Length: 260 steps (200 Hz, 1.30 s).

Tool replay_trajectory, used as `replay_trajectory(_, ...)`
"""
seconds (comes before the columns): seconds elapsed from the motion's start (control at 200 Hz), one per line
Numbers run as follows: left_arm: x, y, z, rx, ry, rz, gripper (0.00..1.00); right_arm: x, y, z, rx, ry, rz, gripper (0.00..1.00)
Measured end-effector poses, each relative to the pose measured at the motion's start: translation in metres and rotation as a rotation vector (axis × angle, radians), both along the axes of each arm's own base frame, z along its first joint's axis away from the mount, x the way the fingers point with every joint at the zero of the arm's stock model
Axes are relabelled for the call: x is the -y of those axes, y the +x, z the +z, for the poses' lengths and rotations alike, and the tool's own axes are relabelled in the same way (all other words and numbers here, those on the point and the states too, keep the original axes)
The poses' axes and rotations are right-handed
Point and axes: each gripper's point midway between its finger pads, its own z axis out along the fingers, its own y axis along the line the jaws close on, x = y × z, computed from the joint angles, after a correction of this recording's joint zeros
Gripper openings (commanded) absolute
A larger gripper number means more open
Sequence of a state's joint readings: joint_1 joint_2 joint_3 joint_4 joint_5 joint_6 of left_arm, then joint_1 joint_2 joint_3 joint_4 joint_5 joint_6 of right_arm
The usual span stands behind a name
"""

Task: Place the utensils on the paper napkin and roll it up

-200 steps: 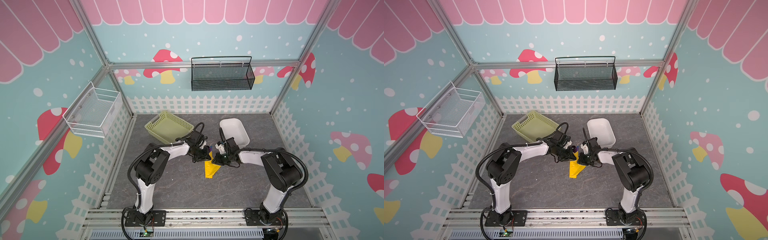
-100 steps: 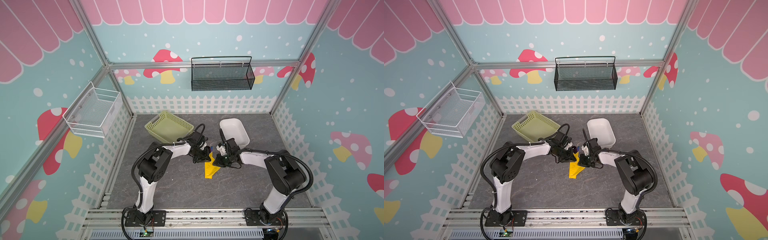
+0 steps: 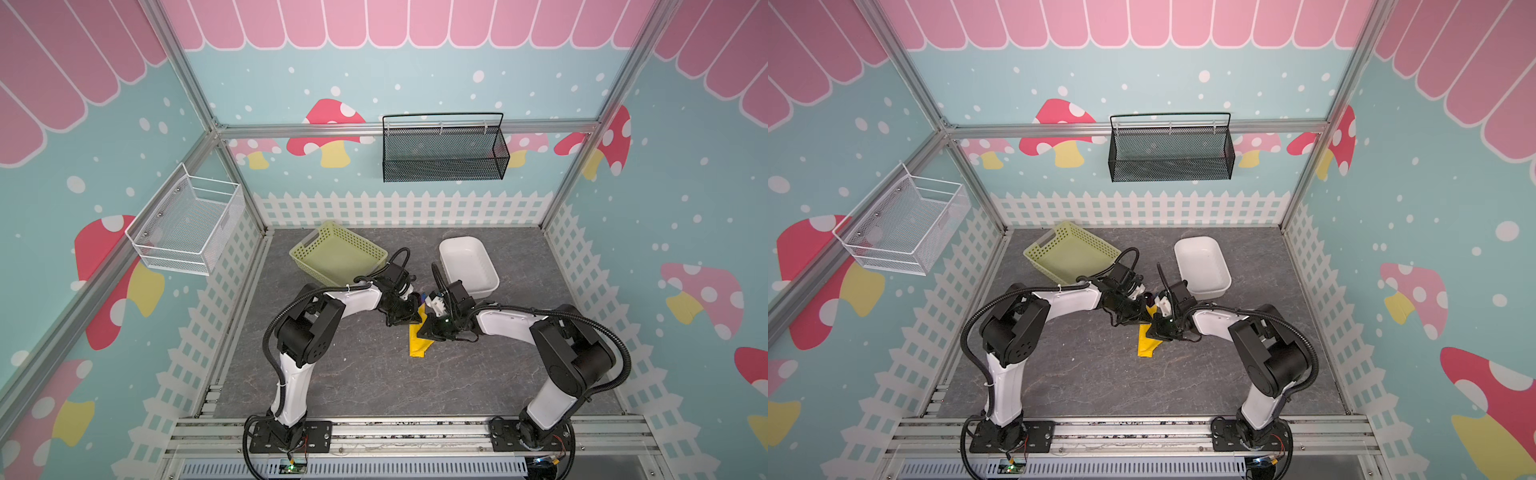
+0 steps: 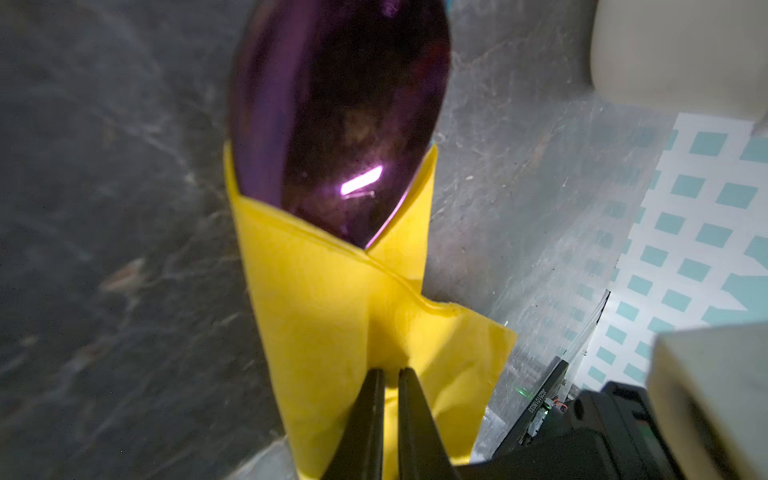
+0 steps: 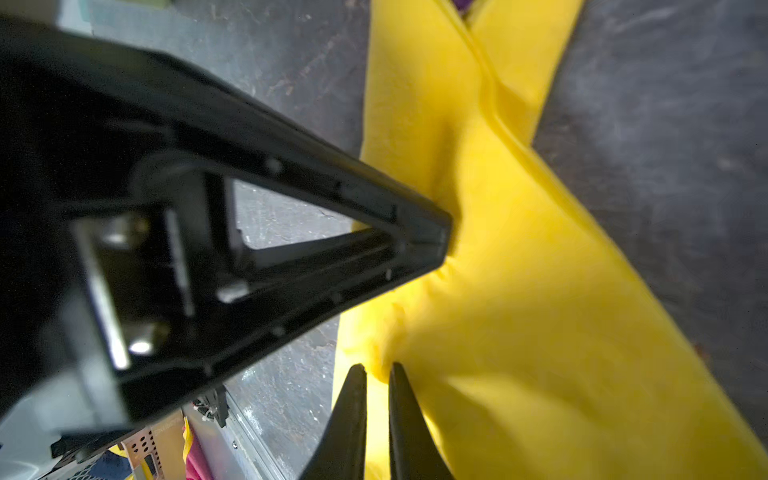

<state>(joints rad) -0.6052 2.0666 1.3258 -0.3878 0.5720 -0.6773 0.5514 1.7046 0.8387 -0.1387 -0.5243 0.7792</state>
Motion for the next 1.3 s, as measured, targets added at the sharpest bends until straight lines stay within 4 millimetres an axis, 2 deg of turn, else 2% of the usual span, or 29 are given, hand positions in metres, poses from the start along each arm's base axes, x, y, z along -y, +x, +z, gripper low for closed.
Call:
replay_trajectory(0.175, 0.000, 0.000, 0.000, 0.000, 0.000, 0.000, 0.13, 0.008, -0.004, -0.009, -0.018, -0.046, -0.017, 0.22)
replay_trajectory(0.435, 0.000, 0.000, 0.000, 0.000, 0.001, 0.001, 0.13, 0.004, -0.004, -0.006, -0.020, -0.019, -0.010, 0.32)
replay_trajectory(0.805, 0.000, 0.001, 0.002, 0.004, 0.001, 0.004, 0.17, 0.004, -0.004, -0.007, -0.020, -0.019, -0.016, 0.29)
replay_trajectory(1.011, -0.004, -0.004, 0.027, 0.031, -0.018, 0.008, 0.17, 0.005, -0.004, -0.008, -0.016, -0.033, -0.023, 0.22)
replay_trajectory(1.156, -0.007, -0.017, 0.041, 0.042, -0.033, -0.004, 0.16, 0.007, -0.003, -0.009, -0.012, -0.045, -0.024, 0.19)
replay_trajectory(1.301, -0.008, -0.048, 0.031, -0.005, -0.017, -0.046, 0.14, 0.009, -0.003, -0.010, -0.006, -0.061, -0.024, 0.18)
